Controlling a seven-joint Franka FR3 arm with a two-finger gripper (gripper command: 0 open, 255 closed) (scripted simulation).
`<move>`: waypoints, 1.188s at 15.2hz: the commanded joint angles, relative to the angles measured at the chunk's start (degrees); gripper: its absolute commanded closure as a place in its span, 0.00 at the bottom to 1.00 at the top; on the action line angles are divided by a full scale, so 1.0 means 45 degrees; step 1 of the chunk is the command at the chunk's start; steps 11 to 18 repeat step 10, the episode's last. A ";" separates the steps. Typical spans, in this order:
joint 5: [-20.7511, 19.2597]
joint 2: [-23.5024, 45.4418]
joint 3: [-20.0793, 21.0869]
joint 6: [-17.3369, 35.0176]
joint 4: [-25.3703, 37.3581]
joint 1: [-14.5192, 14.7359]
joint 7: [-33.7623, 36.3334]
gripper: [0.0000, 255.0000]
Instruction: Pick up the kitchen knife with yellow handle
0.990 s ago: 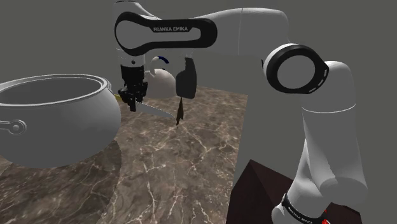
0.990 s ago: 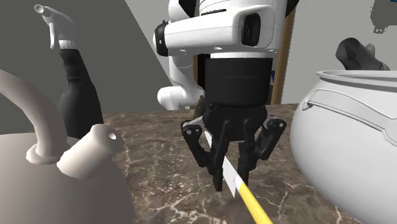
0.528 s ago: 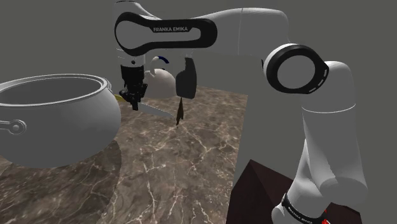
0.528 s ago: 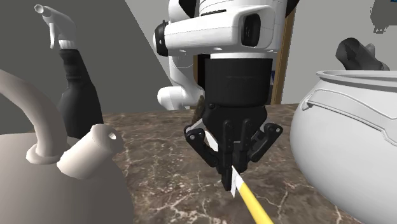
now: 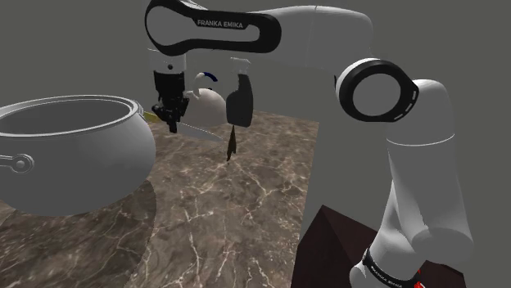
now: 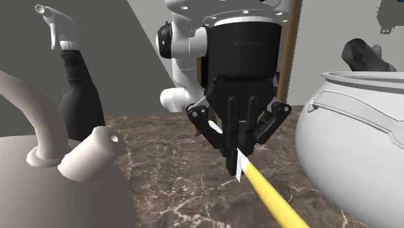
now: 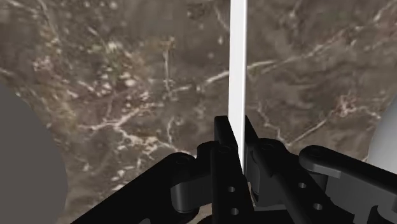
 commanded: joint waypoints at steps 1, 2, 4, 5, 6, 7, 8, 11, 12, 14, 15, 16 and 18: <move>-0.0010 0.0101 0.0003 -0.0407 0.0505 0.0025 0.0007 1.00; -0.0017 0.0181 0.0002 -0.0628 0.0805 0.0037 0.0006 1.00; -0.0034 0.0369 0.0001 -0.1088 0.1453 0.0065 0.0005 1.00; -0.0044 0.0479 0.0000 -0.1329 0.1804 0.0082 0.0004 1.00; -0.0055 0.0601 -0.0001 -0.1580 0.2178 0.0100 0.0003 1.00; -0.0067 0.0739 -0.0003 -0.1843 0.2578 0.0119 0.0001 1.00; -0.0081 0.0894 -0.0005 -0.2119 0.3009 0.0142 -0.0001 1.00; -0.0083 0.0914 -0.0006 -0.2157 0.3068 0.0145 -0.0001 1.00; -0.0083 0.0914 -0.0006 -0.2157 0.3068 0.0145 -0.0001 1.00; -0.0083 0.0914 -0.0006 -0.2157 0.3068 0.0145 -0.0001 1.00; -0.0083 0.0914 -0.0006 -0.2157 0.3068 0.0145 -0.0001 1.00; -0.0083 0.0914 -0.0006 -0.2157 0.3068 0.0145 -0.0001 1.00; -0.0083 0.0914 -0.0006 -0.2157 0.3068 0.0145 -0.0001 1.00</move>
